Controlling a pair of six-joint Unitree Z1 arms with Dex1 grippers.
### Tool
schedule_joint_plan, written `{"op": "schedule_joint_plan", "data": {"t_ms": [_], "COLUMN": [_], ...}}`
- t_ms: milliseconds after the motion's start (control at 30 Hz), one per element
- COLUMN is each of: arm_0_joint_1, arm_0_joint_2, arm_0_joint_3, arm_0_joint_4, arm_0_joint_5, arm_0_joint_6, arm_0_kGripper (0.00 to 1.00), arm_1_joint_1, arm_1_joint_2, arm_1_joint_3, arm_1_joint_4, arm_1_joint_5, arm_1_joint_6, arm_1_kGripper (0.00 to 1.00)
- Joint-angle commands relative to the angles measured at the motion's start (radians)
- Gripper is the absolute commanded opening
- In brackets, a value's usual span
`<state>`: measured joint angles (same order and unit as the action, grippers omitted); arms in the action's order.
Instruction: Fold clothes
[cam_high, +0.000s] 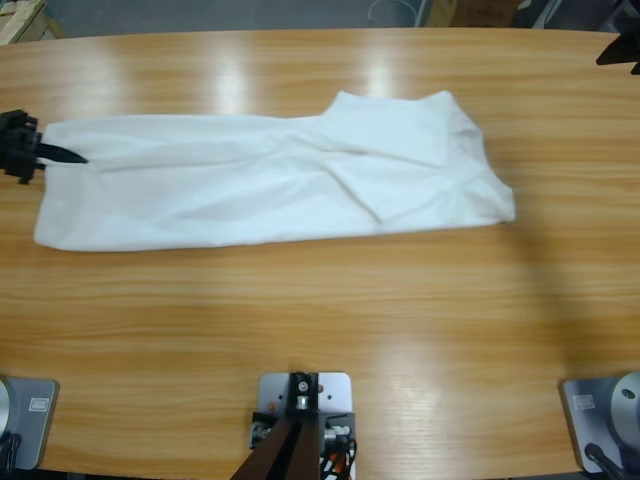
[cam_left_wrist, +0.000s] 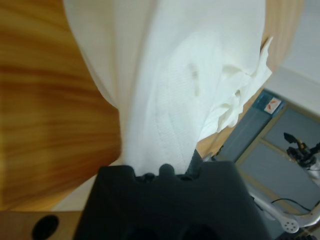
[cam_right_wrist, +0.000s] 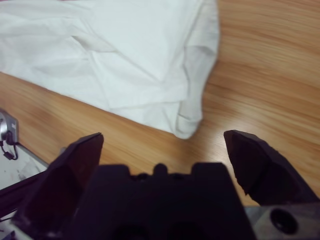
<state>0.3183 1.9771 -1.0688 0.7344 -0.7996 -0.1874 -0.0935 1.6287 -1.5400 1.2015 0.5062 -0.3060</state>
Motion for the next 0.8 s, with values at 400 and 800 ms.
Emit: {"op": "schedule_joint_plan", "data": {"t_ms": [400, 800], "arm_0_joint_1": [0.172, -0.280], "arm_0_joint_2": [0.186, 0.155], "arm_0_joint_3": [-0.662, -0.915], "arm_0_joint_4": [0.619, 0.705], "arm_0_joint_5": [0.135, 0.097], "arm_0_joint_6": [0.157, 0.009], "arm_0_kGripper": [0.000, 0.000], "arm_1_joint_1": [0.029, 0.055], "arm_1_joint_2": [-0.026, -0.037], "arm_1_joint_3": [0.044, 0.085], "arm_1_joint_4": [0.020, 0.006], "arm_1_joint_5": [0.014, 0.024], "arm_1_joint_6": [0.016, 0.018], "arm_1_kGripper": [1.000, 1.000]}}
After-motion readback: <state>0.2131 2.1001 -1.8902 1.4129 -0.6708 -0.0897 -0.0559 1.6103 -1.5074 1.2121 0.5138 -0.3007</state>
